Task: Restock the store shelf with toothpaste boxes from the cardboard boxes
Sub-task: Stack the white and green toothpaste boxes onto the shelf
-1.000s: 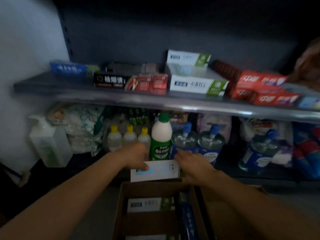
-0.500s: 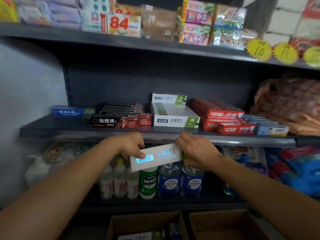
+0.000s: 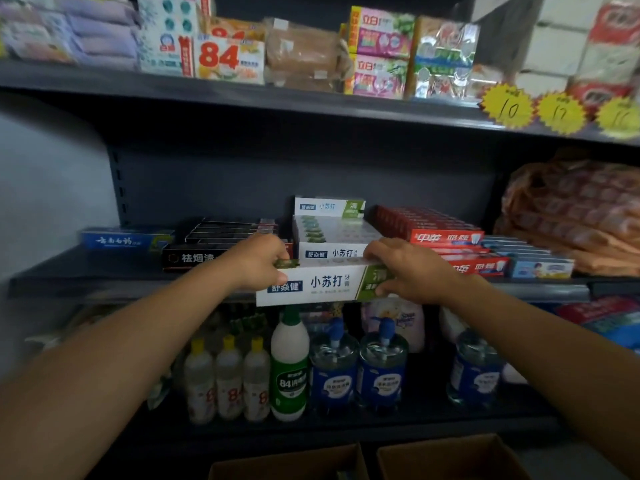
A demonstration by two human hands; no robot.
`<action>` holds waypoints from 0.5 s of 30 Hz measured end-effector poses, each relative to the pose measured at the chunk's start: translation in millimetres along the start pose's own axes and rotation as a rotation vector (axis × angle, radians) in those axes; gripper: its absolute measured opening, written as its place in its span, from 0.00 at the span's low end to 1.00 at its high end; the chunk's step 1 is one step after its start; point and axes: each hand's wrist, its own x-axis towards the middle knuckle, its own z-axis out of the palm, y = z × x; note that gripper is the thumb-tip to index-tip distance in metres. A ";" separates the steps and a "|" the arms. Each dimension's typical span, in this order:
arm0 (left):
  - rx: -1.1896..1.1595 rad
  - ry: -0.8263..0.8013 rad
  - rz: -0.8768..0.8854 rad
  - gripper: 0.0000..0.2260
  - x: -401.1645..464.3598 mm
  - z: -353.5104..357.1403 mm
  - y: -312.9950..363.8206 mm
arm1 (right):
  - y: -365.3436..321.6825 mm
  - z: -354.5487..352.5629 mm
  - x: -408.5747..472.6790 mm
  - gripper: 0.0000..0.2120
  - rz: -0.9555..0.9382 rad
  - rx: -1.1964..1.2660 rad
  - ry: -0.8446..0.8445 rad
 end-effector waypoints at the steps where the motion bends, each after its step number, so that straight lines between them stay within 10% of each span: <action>1: 0.005 0.008 0.010 0.13 5.6 0.8 1.5 | 4.2 1.6 3.2 0.26 0.010 0.011 -0.005; 15: 0.012 0.112 0.081 0.14 141.2 -2.7 5.8 | 99.7 12.2 92.0 0.26 0.133 -0.038 0.094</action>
